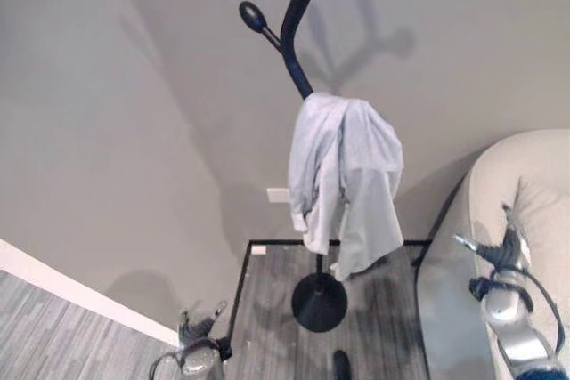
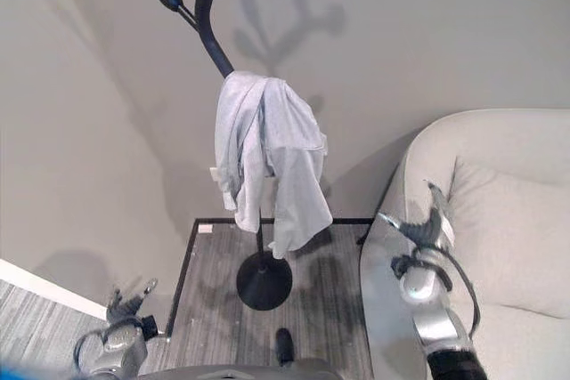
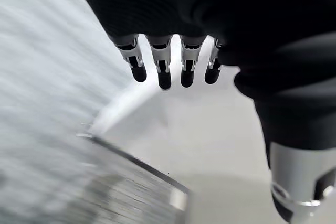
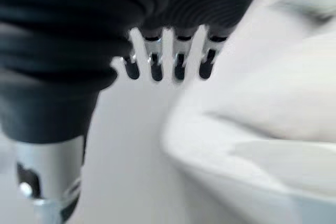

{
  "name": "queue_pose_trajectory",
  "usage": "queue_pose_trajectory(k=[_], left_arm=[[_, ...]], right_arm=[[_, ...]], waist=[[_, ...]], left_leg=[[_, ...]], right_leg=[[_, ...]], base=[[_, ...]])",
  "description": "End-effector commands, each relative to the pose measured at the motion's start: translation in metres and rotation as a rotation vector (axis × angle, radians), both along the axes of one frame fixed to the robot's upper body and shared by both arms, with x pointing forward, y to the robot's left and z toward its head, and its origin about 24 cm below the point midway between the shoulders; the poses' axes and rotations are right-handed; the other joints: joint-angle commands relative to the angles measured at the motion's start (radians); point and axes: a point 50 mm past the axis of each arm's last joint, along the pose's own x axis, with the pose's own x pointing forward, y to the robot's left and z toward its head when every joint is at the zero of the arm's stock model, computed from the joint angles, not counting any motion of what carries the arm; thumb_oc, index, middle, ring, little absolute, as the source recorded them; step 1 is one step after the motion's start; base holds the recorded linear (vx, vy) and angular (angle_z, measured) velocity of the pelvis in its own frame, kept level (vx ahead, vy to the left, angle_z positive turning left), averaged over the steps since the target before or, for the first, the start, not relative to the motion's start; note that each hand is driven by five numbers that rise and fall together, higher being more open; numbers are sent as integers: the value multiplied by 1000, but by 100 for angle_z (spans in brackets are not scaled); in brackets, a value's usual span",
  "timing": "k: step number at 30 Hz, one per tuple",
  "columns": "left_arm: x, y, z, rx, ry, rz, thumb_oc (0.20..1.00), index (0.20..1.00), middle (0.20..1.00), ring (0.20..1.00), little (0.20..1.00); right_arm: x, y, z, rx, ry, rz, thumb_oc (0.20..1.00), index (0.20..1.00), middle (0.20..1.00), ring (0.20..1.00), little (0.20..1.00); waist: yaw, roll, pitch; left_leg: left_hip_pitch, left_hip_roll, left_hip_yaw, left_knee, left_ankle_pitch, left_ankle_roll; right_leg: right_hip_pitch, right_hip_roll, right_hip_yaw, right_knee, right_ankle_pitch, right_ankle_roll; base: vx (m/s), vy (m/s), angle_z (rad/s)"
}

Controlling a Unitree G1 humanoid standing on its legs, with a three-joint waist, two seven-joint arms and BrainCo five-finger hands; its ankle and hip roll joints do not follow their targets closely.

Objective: Hang the clothes on the sofa on the clothes rack.

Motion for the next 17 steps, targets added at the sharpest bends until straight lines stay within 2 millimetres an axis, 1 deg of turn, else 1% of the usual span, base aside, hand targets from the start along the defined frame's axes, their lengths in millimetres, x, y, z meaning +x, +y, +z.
queue_pose_trajectory(k=[1,2,3,4,5,6,7,8,9,10,11,12,13,14,16,17], left_arm=[[-12,10,-7,-105,4,164,1000,1000,1000,1000,1000],[-18,8,-10,-116,32,171,1000,1000,1000,1000,1000],[-18,8,-10,-117,31,171,1000,1000,1000,1000,1000],[-32,6,-16,-142,106,174,1000,1000,1000,1000,1000],[-31,6,-16,-143,105,174,1000,1000,1000,1000,1000],[-38,2,-20,-172,147,174,1000,1000,1000,1000,1000],[-38,2,-20,-173,146,173,1000,1000,1000,1000,1000],[-42,-4,-23,-209,168,182,1000,1000,1000,1000,1000],[-41,-3,-23,-209,165,181,1000,1000,1000,1000,1000],[-39,-9,-25,-234,170,164,1000,1000,1000,1000,1000],[-37,-12,-25,-247,168,152,1000,1000,1000,1000,1000],[-36,-17,-27,-264,169,132,1000,1000,1000,1000,1000],[-35,-18,-27,-264,168,130,1000,1000,1000,1000,1000],[-34,-21,-27,-275,165,118,1000,1000,1000,1000,1000],[-31,-29,-29,-301,164,81,1000,1000,1000,1000,1000],[-28,-34,-29,-313,159,55,1000,1000,1000,1000,1000]], right_arm=[[-8,-15,-23,262,-64,-279,1000,1000,1000,1000,1000],[-12,-16,-33,306,-34,-313,1000,1000,1000,1000,1000],[-12,-16,-33,307,-35,-312,1000,1000,1000,1000,1000],[-29,-17,-62,470,3,-475,1000,1000,1000,1000,1000],[-28,-17,-62,471,0,-474,1000,1000,1000,1000,1000],[-47,-9,-91,669,47,-617,1000,1000,1000,1000,1000],[-46,-10,-91,671,44,-616,1000,1000,1000,1000,1000],[-83,4,-125,876,118,-854,1000,1000,1000,1000,1000],[-82,3,-124,881,113,-853,1000,1000,1000,1000,1000],[-111,22,-144,1038,179,-1023,1000,1000,1000,1000,1000],[-125,29,-150,1080,214,-1097,1000,1000,1000,1000,1000],[-138,35,-154,1118,226,-1174,1000,1000,1000,1000,1000],[-138,34,-154,1121,222,-1175,1000,1000,1000,1000,1000],[-148,39,-157,1152,244,-1228,1000,1000,1000,1000,1000],[-160,47,-160,1191,270,-1294,1000,1000,1000,1000,1000],[-164,50,-160,1209,265,-1339,1000,1000,1000,1000,1000]], waist=[[3,-57,-20],[3,-58,-20],[3,-58,-19],[5,-58,-22],[5,-58,-20],[7,-58,-23],[8,-58,-21],[12,-58,-25],[13,-61,-23],[16,-61,-27],[18,-61,-27],[18,-58,-30],[20,-60,-27],[20,-59,-27],[18,-57,-28],[15,-52,-30]], left_leg=[[57,14,43,10,-28,-30],[58,14,44,10,-28,-30],[58,14,45,10,-28,-30],[59,13,47,10,-30,-32],[60,14,48,10,-30,-32],[61,14,50,10,-33,-33],[61,14,50,10,-33,-33],[63,13,49,10,-37,-34],[57,11,50,10,-27,-35],[58,11,48,10,-28,-36],[57,10,48,10,-29,-36],[63,12,48,10,-41,-35],[60,11,48,10,-31,-36],[62,11,48,10,-33,-37],[64,11,50,10,-35,-38],[67,14,52,10,-45,-37]], right_leg=[[161,-79,50,30,-163,99],[161,-79,51,29,-162,98],[161,-79,51,29,-162,98],[163,-78,53,27,-162,98],[164,-78,54,27,-162,98],[165,-77,56,25,-160,97],[165,-77,57,25,-161,97],[169,-74,57,22,-161,96],[162,-76,58,25,-154,95],[163,-75,57,24,-155,94],[163,-75,56,22,-154,94],[172,-73,56,18,-162,94],[167,-74,56,20,-156,94],[170,-75,54,19,-156,93],[171,-75,53,19,-155,93],[175,-73,50,17,-161,95]], base=[[-21,28,-4],[0,0,0],[0,0,0],[-9,3,-4],[-12,9,5],[-2,6,9],[7,6,7],[-23,-6,-6],[-19,-4,-11],[-26,-1,-11],[48,16,6],[9,6,42],[13,6,63],[-25,-2,49],[19,14,-3],[43,25,-25]])
